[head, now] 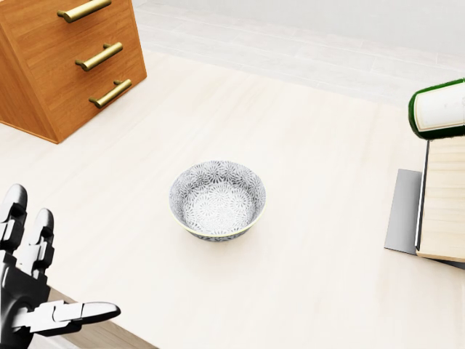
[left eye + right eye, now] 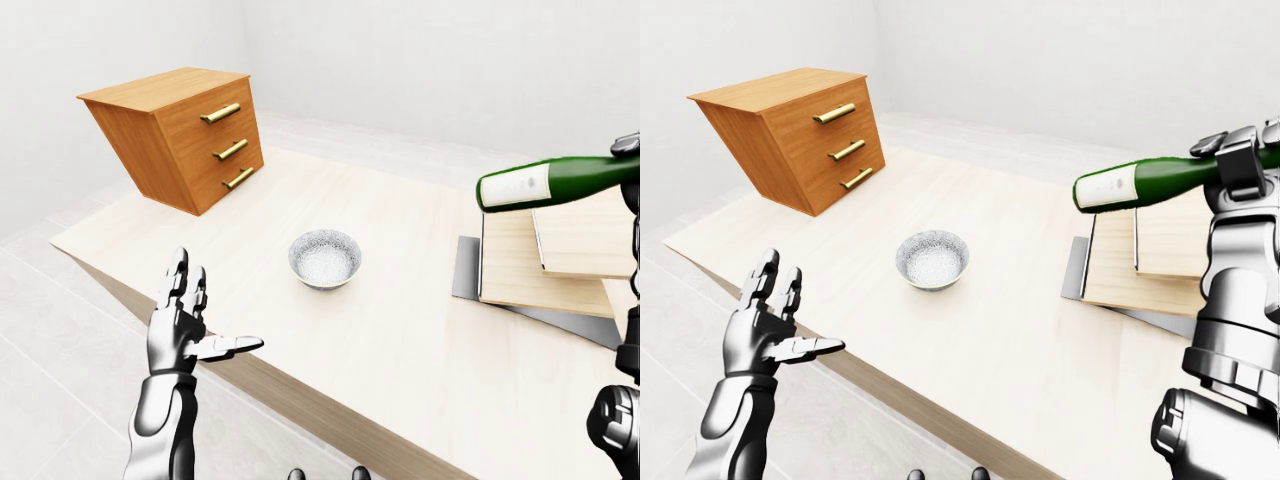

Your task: Put the wine bottle on the wine rack.

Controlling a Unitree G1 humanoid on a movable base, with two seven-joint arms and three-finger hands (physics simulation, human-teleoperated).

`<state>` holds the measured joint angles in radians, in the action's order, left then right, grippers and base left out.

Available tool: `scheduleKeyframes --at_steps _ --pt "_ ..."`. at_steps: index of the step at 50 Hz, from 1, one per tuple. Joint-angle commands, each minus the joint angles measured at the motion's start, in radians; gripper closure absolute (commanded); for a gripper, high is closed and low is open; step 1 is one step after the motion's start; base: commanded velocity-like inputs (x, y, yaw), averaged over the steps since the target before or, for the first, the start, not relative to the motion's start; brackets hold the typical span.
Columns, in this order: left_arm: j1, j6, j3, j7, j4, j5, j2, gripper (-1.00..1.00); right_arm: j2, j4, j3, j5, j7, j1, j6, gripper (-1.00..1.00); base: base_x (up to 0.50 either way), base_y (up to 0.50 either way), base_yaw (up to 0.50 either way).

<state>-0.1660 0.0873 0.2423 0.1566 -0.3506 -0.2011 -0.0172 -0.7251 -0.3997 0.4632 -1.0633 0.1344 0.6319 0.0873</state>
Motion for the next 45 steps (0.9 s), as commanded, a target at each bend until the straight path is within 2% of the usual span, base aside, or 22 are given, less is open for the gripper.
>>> scheduleKeyframes --at_steps 1,10,25,45 --pt "0.008 0.000 -0.002 -0.005 0.012 0.004 0.000 -1.00 -0.082 -0.115 0.046 -0.111 -0.060 0.004 0.000 1.00 0.00 0.00 0.00" --pt "0.004 0.000 -0.009 -0.010 -0.013 -0.001 0.001 -1.00 -0.122 -0.188 0.062 -0.152 -0.100 -0.025 0.000 1.00 0.00 0.00 0.00" --pt "0.013 0.000 -0.016 -0.016 0.013 0.004 0.000 -1.00 -0.169 -0.191 0.110 -0.267 -0.099 -0.081 0.000 1.00 0.00 0.00 0.00" --pt "0.013 0.000 -0.028 -0.021 0.021 0.012 -0.001 -1.00 -0.280 -0.326 0.129 -0.354 -0.146 -0.090 0.000 1.00 0.00 0.00 0.00"
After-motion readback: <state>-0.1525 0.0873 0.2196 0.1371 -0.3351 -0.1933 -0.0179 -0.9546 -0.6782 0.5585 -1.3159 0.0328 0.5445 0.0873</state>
